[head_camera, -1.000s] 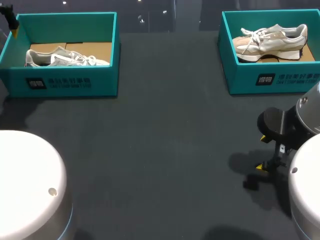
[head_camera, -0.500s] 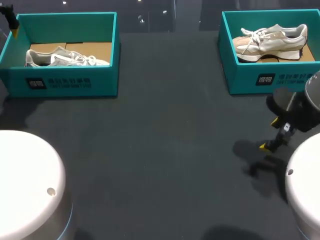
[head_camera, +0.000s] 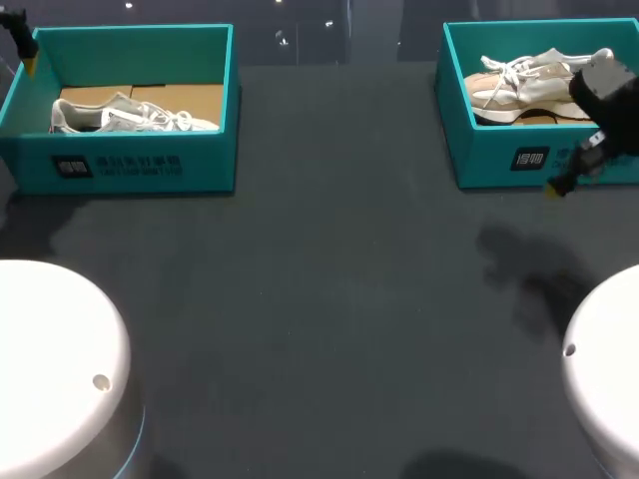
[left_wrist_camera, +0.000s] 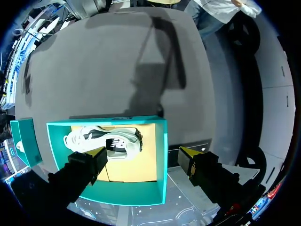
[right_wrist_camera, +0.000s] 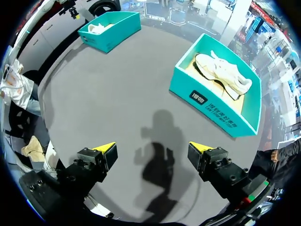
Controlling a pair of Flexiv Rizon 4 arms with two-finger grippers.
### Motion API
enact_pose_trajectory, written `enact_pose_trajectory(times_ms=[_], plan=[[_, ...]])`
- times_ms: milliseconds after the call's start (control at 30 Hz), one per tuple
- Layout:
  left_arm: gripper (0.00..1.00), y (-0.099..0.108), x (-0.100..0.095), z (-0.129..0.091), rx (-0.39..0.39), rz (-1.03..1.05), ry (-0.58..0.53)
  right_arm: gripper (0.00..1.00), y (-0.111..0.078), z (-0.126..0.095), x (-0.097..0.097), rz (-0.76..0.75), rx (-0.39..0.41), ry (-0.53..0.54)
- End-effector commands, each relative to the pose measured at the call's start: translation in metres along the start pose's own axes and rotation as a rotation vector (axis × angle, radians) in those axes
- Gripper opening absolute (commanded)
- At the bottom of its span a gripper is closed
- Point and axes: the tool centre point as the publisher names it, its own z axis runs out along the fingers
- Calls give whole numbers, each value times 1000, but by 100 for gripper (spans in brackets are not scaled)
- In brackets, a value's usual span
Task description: Take the shoe out of the shoebox, open the shoe tongue, remove and reinsert the insole, then place the shoe into the shoebox
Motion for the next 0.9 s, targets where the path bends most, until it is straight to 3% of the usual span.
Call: enact_pose_trajectory(times_ms=[33, 467, 600, 767, 900], plan=[[100, 1, 0, 0, 2, 1, 2, 100, 20, -5, -31, 21, 94, -9], [100, 1, 0, 0, 2, 1, 2, 100, 20, -5, -31, 21, 94, -9], [100, 1, 0, 0, 2, 1, 2, 100, 27, -4, -59, 119, 55, -62], [100, 1, 0, 0, 2, 1, 2, 100, 50, -2, -97, 233, 162, -75], [100, 1, 0, 0, 2, 1, 2, 100, 67, -3, -129, 287, 182, -58]])
